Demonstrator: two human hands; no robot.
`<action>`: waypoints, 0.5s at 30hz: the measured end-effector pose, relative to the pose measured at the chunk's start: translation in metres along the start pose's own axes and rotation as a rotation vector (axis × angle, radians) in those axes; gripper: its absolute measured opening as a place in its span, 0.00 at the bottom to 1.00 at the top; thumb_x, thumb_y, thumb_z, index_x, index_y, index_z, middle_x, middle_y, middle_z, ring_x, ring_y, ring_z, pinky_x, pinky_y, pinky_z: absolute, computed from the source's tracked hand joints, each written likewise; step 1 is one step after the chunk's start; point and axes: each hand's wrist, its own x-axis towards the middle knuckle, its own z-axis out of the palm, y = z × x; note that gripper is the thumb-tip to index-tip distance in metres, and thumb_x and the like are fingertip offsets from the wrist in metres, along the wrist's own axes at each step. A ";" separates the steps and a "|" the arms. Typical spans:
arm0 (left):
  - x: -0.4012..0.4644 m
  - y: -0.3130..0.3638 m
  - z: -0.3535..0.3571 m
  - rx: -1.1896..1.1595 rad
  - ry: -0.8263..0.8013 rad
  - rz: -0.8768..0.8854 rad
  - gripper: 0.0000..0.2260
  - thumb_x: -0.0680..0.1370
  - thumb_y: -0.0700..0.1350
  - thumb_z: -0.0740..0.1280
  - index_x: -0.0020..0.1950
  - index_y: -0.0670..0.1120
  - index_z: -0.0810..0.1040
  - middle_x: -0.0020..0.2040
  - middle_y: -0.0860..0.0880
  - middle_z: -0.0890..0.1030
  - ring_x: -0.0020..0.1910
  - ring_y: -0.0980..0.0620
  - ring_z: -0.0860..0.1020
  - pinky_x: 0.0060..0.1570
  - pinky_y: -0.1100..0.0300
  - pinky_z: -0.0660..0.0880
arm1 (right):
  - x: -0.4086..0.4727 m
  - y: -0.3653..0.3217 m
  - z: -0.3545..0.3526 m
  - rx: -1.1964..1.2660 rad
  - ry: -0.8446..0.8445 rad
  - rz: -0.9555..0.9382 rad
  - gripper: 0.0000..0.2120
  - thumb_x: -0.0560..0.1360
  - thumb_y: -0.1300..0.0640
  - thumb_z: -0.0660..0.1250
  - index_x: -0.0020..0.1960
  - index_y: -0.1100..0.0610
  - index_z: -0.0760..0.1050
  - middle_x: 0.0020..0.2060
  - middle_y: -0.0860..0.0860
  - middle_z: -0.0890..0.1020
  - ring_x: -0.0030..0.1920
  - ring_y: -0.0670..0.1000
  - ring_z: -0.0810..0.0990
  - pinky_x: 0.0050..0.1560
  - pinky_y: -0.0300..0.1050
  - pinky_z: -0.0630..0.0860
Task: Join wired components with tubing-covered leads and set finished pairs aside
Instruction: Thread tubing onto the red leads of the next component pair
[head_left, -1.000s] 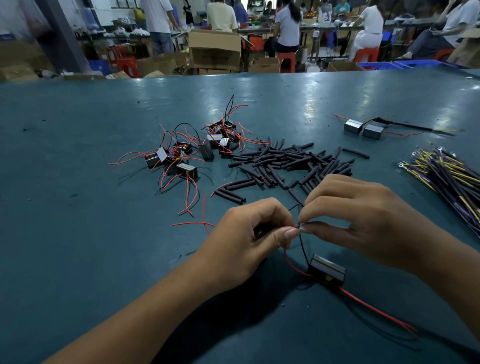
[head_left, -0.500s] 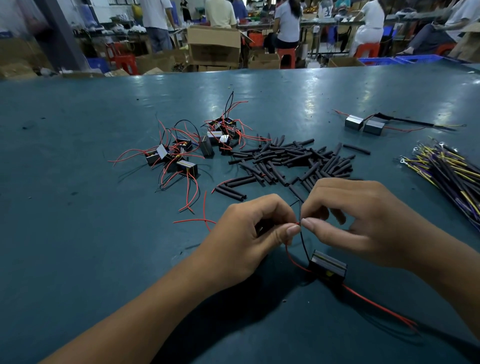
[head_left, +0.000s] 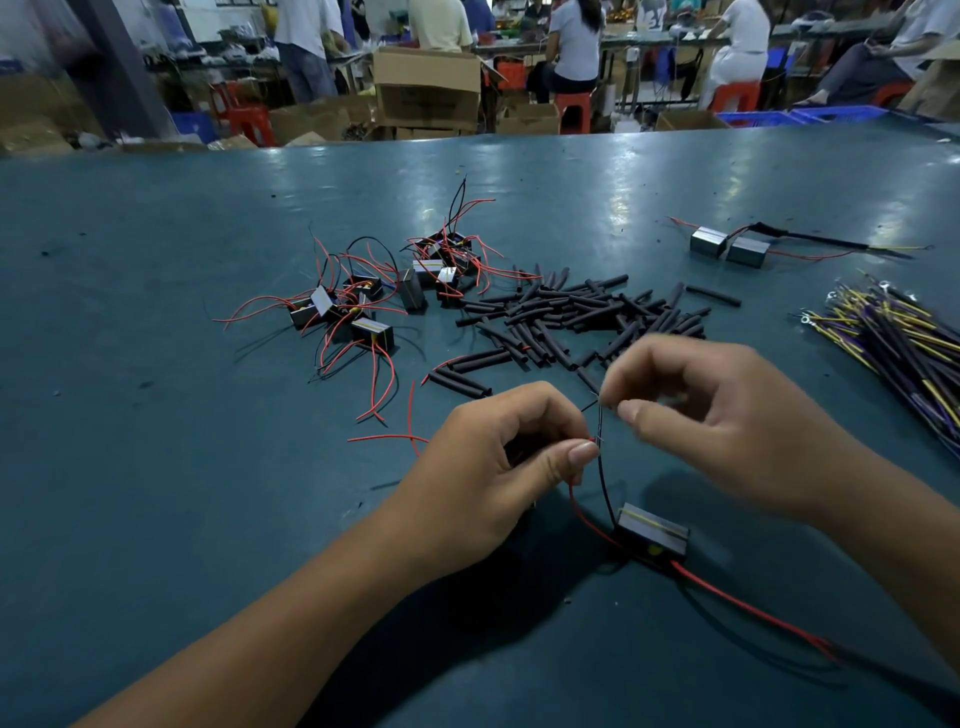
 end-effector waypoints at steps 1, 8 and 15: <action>0.000 0.000 0.000 -0.003 -0.005 -0.006 0.03 0.80 0.41 0.69 0.47 0.43 0.78 0.38 0.51 0.80 0.37 0.61 0.77 0.41 0.68 0.72 | 0.000 0.001 -0.004 -0.186 0.019 -0.162 0.05 0.73 0.60 0.69 0.46 0.50 0.79 0.39 0.43 0.80 0.40 0.44 0.78 0.40 0.32 0.71; 0.000 -0.001 -0.001 -0.025 -0.021 -0.014 0.02 0.80 0.42 0.68 0.48 0.47 0.78 0.38 0.55 0.80 0.37 0.61 0.77 0.39 0.67 0.72 | 0.000 0.004 -0.005 -0.470 -0.012 -0.427 0.05 0.76 0.56 0.71 0.48 0.57 0.83 0.43 0.48 0.80 0.44 0.46 0.76 0.49 0.29 0.66; 0.000 0.000 0.001 0.008 0.024 0.013 0.04 0.80 0.44 0.68 0.48 0.43 0.79 0.37 0.52 0.80 0.36 0.60 0.77 0.39 0.69 0.71 | -0.004 -0.003 0.003 -0.289 -0.011 -0.218 0.03 0.76 0.55 0.70 0.44 0.53 0.79 0.36 0.42 0.78 0.36 0.41 0.75 0.40 0.27 0.67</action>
